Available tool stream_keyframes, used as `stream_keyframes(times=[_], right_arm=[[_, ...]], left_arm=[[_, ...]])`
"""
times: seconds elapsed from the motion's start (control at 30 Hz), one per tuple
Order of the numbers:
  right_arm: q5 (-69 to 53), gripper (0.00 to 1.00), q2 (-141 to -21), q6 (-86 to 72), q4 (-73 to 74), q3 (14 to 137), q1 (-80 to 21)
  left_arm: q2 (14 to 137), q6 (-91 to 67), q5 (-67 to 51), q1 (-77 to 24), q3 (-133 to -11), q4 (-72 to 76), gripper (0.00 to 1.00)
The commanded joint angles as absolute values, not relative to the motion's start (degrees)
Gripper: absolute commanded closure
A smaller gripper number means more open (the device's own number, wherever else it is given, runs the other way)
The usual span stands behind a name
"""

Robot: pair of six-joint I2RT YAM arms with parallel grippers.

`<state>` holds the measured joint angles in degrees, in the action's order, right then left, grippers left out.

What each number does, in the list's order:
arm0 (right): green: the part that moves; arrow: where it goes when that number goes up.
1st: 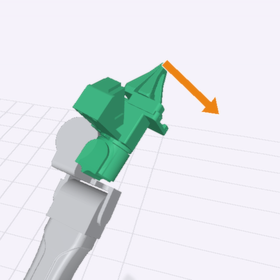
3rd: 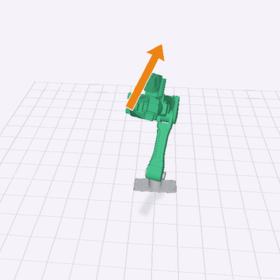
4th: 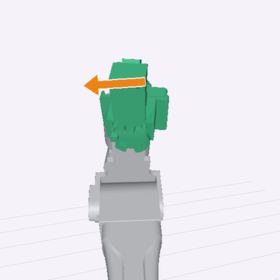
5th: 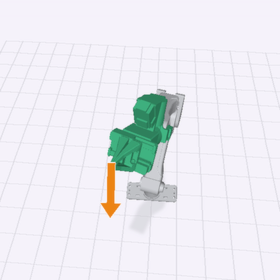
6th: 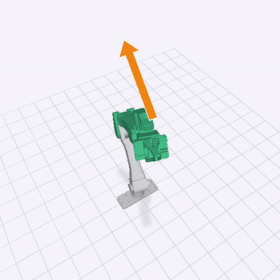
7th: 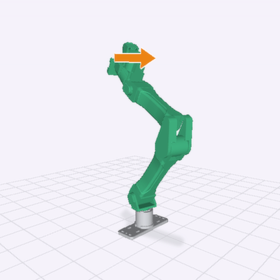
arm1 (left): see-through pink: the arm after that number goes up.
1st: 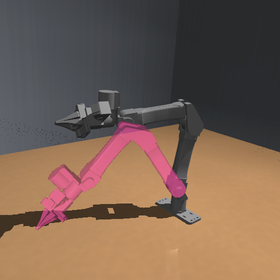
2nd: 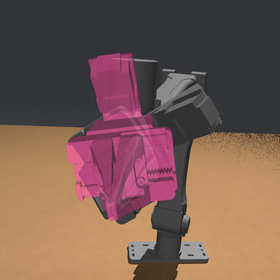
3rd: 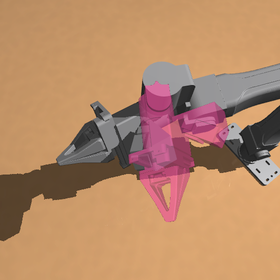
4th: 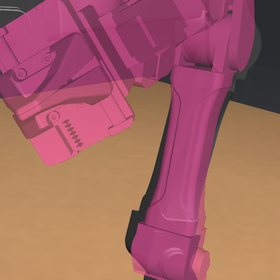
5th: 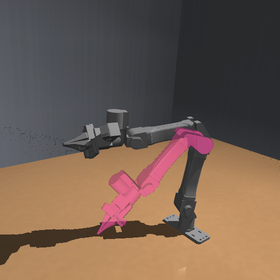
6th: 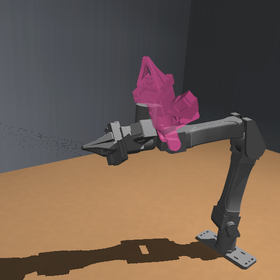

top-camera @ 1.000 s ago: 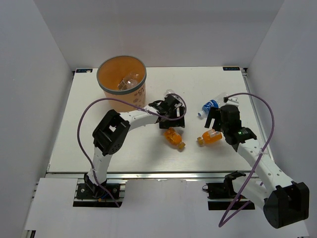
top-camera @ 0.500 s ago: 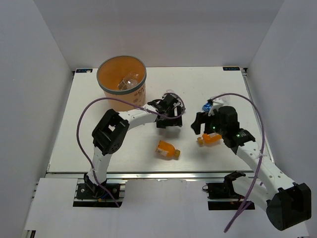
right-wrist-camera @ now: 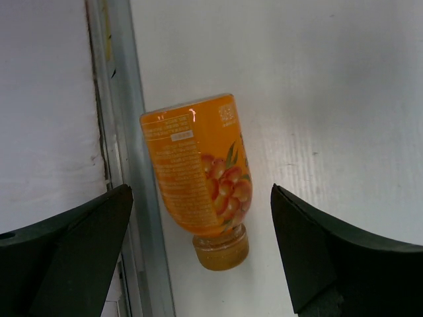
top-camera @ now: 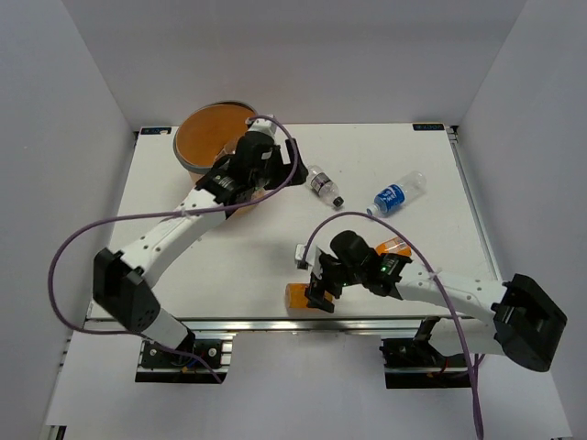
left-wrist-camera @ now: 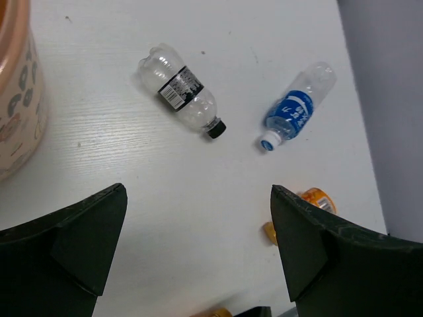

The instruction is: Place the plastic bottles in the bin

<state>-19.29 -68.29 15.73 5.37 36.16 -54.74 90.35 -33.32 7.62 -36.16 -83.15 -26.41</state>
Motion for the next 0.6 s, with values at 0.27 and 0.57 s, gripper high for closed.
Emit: stream_keyframes(times=[0.27, 0.57], right_arm=[[-12.13, 0.11, -80.23, 21.71, 1.40, 36.65, -60.82], [-11.35, 0.65, -76.91, 21.27, -5.62, 39.72, -61.26]], left_arm=[[78.50, -29.09, 7.99, -36.47, -76.02, -25.66, 0.02], [69.01, -28.83, 24.41, -36.47, -78.66, -30.93, 0.02]])
